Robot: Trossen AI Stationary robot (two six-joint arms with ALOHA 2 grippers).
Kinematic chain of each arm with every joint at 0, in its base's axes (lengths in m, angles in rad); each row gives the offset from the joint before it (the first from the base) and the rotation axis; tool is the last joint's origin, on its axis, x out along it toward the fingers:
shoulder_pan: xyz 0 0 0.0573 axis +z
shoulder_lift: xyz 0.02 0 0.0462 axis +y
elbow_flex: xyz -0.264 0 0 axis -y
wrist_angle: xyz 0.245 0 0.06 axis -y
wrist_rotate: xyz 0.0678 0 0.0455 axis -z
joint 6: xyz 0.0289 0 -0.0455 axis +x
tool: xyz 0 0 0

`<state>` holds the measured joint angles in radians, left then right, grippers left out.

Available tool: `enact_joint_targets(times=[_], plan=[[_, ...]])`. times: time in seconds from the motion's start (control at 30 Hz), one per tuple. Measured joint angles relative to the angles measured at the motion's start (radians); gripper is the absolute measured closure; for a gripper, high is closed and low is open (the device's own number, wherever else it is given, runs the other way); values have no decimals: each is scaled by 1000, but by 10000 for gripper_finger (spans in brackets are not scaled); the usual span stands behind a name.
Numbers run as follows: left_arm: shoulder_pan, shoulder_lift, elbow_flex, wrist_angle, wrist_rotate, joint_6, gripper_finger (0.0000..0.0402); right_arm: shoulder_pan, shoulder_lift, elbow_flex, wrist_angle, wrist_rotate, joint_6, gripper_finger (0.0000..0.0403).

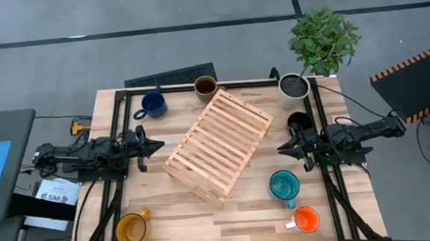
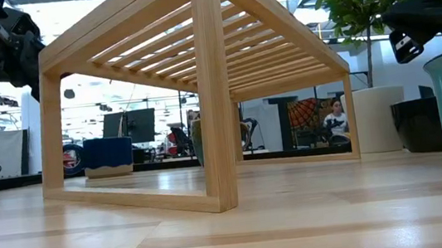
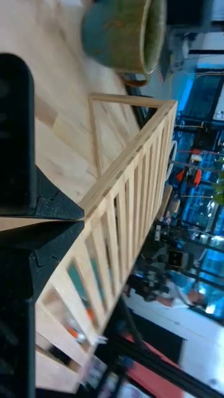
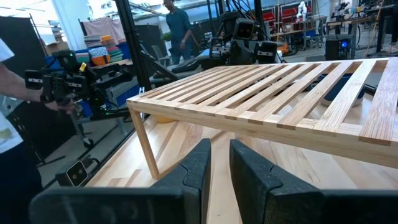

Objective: Place coffee mugs
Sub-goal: Put the dark blue mug on the shelf

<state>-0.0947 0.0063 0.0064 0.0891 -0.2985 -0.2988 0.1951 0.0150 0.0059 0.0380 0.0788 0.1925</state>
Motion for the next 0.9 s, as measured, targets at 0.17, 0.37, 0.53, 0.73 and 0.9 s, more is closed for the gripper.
enact_joint_targets(times=[0.17, 0.37, 0.53, 0.73, 0.9], plan=[[0, 0, 0, 50, -49, -273, 401, 0, 0, 0, 0, 0, 0, 316], [15, 24, 16, 263, -322, -345, 395, 0, 0, 0, 0, 0, 0, 316], [64, 190, 166, 198, -380, -357, 342, 0, 0, 0, 0, 0, 0, 316], [261, 516, 496, -201, -316, -401, 266, 0, 0, 0, 0, 0, 0, 316], [589, 808, 759, -537, 31, -329, 236, 0, 0, 0, 0, 0, 0, 316]])
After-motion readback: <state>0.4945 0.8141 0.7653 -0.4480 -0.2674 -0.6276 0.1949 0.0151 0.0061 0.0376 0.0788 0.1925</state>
